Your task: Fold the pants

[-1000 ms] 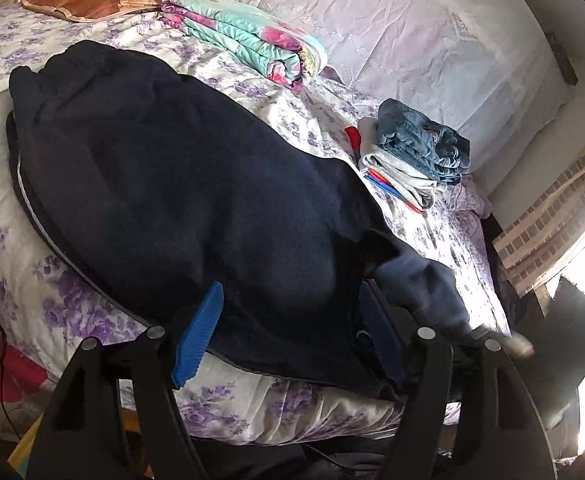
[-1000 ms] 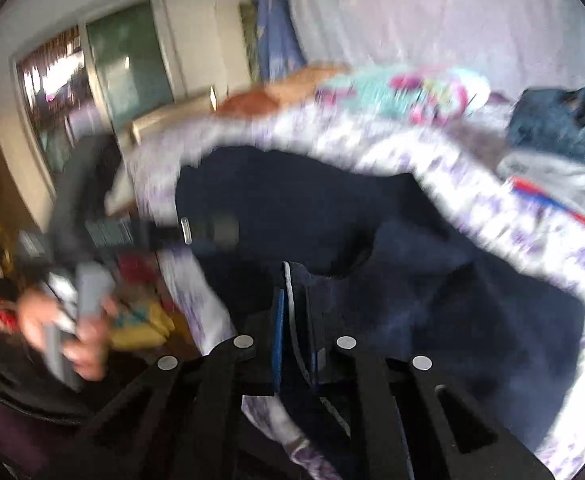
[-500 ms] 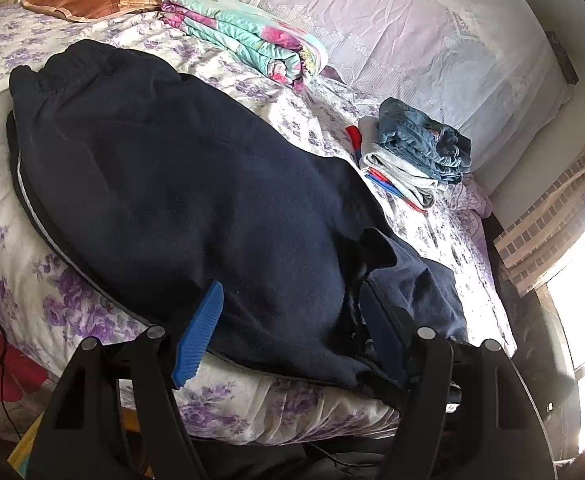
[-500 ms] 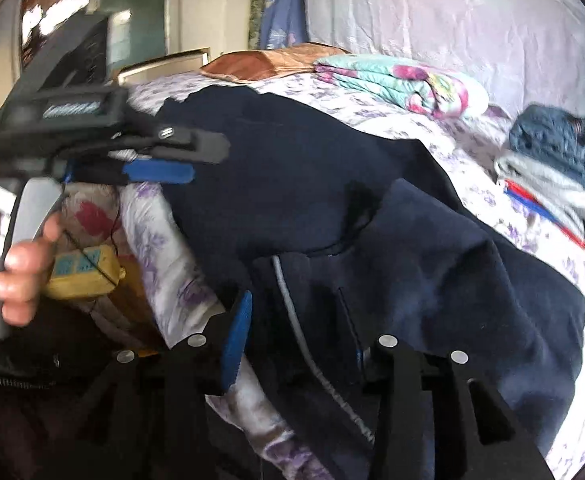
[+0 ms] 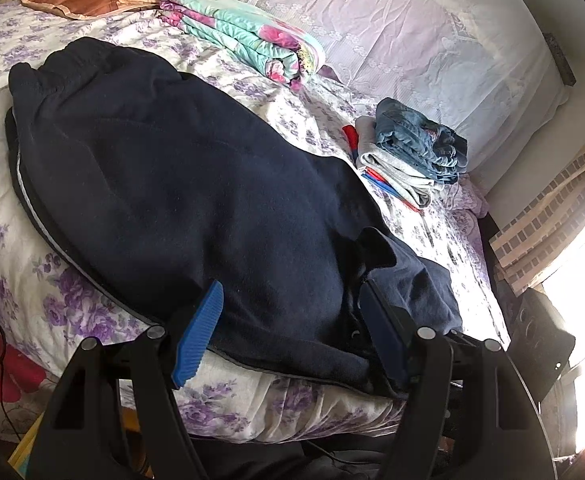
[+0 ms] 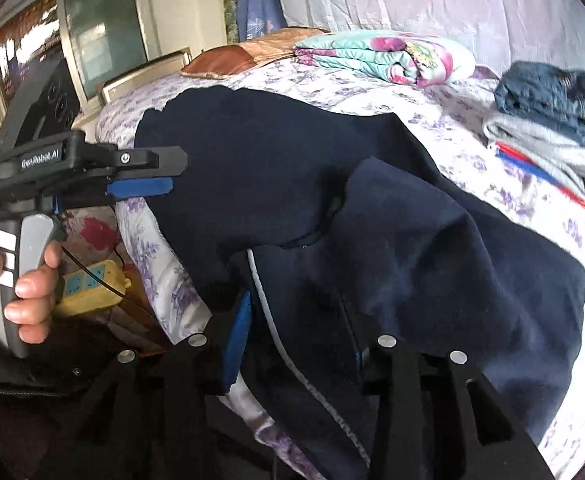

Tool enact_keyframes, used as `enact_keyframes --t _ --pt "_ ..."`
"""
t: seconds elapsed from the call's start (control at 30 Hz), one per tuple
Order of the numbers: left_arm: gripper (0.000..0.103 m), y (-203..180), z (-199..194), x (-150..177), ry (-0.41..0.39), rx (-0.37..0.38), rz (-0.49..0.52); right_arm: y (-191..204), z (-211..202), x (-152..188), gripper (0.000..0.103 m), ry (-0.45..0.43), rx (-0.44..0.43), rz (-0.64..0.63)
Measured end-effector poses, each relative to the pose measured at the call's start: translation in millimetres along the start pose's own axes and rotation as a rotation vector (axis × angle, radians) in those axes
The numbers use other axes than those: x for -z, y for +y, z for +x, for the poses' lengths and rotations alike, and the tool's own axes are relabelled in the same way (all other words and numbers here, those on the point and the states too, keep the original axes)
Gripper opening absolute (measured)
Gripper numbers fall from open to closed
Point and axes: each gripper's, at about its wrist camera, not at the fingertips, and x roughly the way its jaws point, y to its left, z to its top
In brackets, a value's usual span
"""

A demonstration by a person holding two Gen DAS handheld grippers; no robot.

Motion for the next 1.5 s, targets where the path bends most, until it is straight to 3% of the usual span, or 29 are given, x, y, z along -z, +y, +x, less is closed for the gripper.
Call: enact_keyframes --t 0.1,0.3,0.33,0.37,0.4,0.5,0.67,0.87,0.93,1.0,1.03,1.07,1.1,1.17,1.3,1.37,1.5 --pt "0.069 0.3 0.1 -0.1 0.001 0.003 -0.003 -0.7 -1.5 0.3 0.041 -0.002 -0.017 0.017" --pt "0.069 -1.4 0.3 0.5 0.002 -0.002 -0.005 35.1 15.1 1.5 0.049 0.014 0.084 -0.180" --pt "0.069 -1.4 -0.1 0.5 0.003 0.000 -0.007 36.8 17.4 -0.1 0.045 0.013 0.099 -0.198" --pt "0.069 -1.2 -0.2 -0.3 0.005 0.001 -0.008 34.7 18.1 -1.4 0.029 0.012 0.101 -0.190" --pt "0.069 -0.8 -0.7 0.1 0.005 0.002 -0.009 29.1 17.6 -3.7 0.024 0.007 0.100 -0.168" --pt "0.069 -0.3 -2.0 0.3 0.005 0.008 -0.011 2.4 9.0 -8.3 0.015 -0.014 -0.016 -0.029" --pt "0.069 -1.1 -1.4 1.0 0.001 0.006 -0.007 -22.6 -18.1 -16.9 0.013 -0.142 -0.109 0.111" --pt "0.069 -1.0 -6.4 1.4 -0.006 -0.002 -0.003 -10.3 -48.6 -57.5 0.013 -0.314 -0.105 0.060" --pt "0.069 -0.9 -8.8 0.9 -0.010 -0.009 -0.006 7.7 -25.2 -59.9 0.014 -0.269 -0.071 -0.007" --pt "0.069 -0.8 -13.7 0.6 -0.021 -0.022 -0.009 18.1 16.3 -54.2 0.014 -0.124 -0.036 -0.059" --pt "0.069 0.3 -17.8 0.2 -0.030 -0.029 -0.014 22.7 42.4 -43.4 0.021 -0.054 -0.005 -0.085" --pt "0.069 1.3 -20.8 -0.5 -0.040 -0.034 -0.019 26.2 50.1 -35.7 0.032 -0.051 0.000 -0.104" --pt "0.069 4.1 -27.1 -1.5 -0.058 -0.038 -0.031 30.5 48.8 -30.3 0.035 -0.082 0.009 -0.122" --pt "0.069 17.5 -47.9 -7.0 -0.120 -0.054 -0.089 37.2 33.3 -25.2 0.062 -0.141 0.033 -0.141" --pt "0.077 59.0 -78.4 -21.9 -0.193 -0.063 -0.262 49.0 -9.6 -13.5 0.077 -0.314 -0.006 -0.162" --pt "0.077 79.6 -82.2 -26.4 -0.196 -0.076 -0.352 55.1 -21.4 -0.1 0.083 -0.360 -0.022 -0.159" --pt "0.077 120.1 -63.7 -36.4 -0.130 0.041 -0.579 61.5 -18.0 17.6 0.084 -0.318 -0.078 -0.155"
